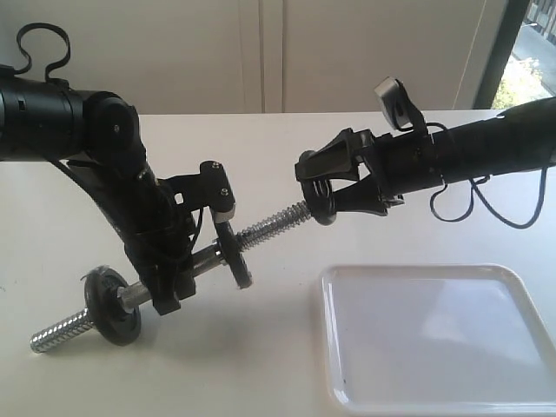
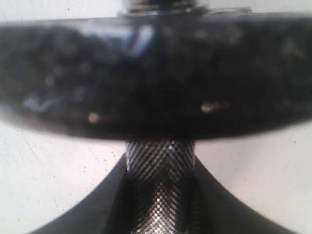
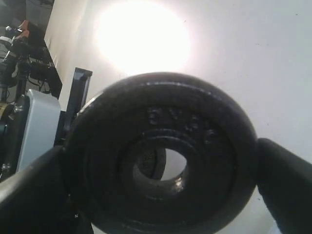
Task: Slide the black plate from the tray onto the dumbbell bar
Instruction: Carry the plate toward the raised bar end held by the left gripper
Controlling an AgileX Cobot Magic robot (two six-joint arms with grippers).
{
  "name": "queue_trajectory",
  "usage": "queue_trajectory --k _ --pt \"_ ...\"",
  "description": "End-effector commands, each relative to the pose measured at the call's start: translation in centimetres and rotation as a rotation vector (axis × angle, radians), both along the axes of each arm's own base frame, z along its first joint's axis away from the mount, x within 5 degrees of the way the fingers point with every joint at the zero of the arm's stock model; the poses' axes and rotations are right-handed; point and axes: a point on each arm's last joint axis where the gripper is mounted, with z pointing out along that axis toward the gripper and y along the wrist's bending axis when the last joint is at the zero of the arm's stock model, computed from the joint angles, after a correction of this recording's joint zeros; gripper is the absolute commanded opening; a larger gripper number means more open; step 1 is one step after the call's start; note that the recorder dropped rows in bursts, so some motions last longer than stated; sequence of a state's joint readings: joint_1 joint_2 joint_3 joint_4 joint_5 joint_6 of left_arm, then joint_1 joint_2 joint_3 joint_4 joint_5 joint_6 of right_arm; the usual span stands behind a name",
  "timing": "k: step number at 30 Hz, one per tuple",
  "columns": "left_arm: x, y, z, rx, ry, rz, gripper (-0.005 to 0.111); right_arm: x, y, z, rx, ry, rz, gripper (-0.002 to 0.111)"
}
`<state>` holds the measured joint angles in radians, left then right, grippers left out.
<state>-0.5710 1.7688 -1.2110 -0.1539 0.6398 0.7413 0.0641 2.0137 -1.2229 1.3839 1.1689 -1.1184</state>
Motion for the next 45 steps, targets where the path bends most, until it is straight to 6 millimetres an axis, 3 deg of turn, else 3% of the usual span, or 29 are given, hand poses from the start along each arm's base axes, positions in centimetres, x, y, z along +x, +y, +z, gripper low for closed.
queue_trajectory --k 1,14,20,33,45 --pt "-0.3 -0.1 3.0 -0.086 -0.053 0.029 0.0 -0.1 0.9 1.4 0.082 -0.009 0.017 0.0" --pt "-0.3 -0.1 3.0 -0.086 -0.053 0.029 0.0 -0.4 1.9 1.5 0.087 -0.007 0.04 0.0" --pt "-0.3 -0.1 3.0 -0.086 -0.053 0.029 0.0 0.1 0.2 2.1 0.104 0.026 -0.03 0.0" --pt "-0.3 -0.1 2.9 -0.085 -0.051 0.029 0.0 -1.5 -0.2 4.6 0.008 0.007 0.019 0.0" --pt "-0.4 -0.3 3.0 -0.101 -0.037 0.038 0.0 -3.0 0.4 2.9 0.076 0.059 -0.005 0.0"
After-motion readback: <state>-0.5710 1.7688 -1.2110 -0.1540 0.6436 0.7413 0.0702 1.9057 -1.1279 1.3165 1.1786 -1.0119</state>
